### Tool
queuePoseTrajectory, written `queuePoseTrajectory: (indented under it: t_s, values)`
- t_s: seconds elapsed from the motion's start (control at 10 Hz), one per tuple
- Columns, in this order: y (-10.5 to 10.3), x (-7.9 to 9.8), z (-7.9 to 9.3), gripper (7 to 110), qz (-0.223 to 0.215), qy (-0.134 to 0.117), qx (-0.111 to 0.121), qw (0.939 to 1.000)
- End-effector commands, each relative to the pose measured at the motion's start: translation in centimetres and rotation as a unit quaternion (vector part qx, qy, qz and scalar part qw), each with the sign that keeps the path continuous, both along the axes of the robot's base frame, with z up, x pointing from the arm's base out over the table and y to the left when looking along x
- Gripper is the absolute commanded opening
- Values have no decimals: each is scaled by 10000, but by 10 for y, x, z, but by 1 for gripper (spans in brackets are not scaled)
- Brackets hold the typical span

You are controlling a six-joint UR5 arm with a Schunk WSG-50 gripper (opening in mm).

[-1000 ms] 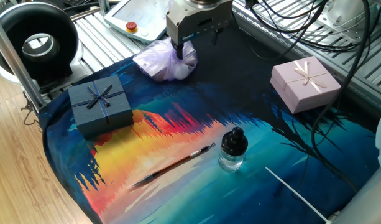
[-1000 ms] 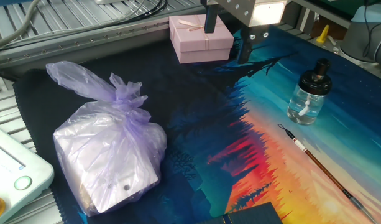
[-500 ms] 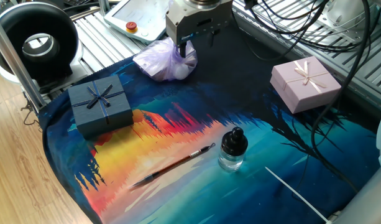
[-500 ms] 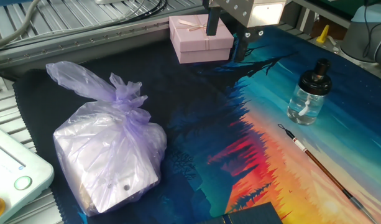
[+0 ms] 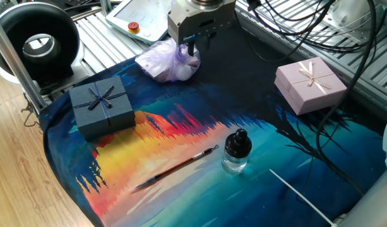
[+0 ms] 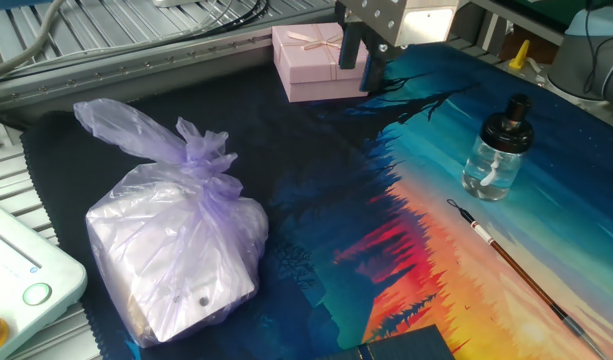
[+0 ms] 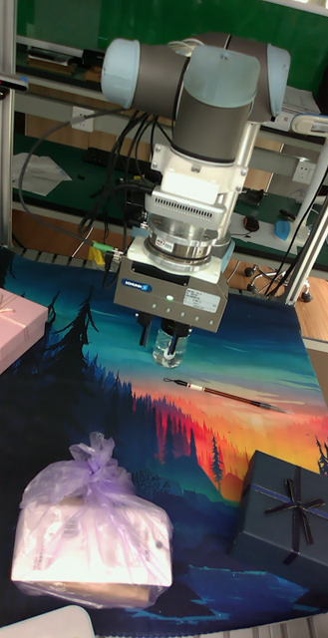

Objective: Pick up a bag of things

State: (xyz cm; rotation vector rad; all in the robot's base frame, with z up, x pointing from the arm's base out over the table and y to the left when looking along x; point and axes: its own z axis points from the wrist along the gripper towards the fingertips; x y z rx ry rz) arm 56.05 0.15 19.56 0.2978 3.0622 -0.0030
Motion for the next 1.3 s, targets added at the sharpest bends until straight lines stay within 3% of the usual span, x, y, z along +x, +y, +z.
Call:
queuePoseTrajectory:
  t_s: [0.0, 1.2]
  values:
    - [2, 1, 0, 7, -12, -22, 62, 10000]
    - [3, 2, -4, 7, -65, -45, 73, 9999]
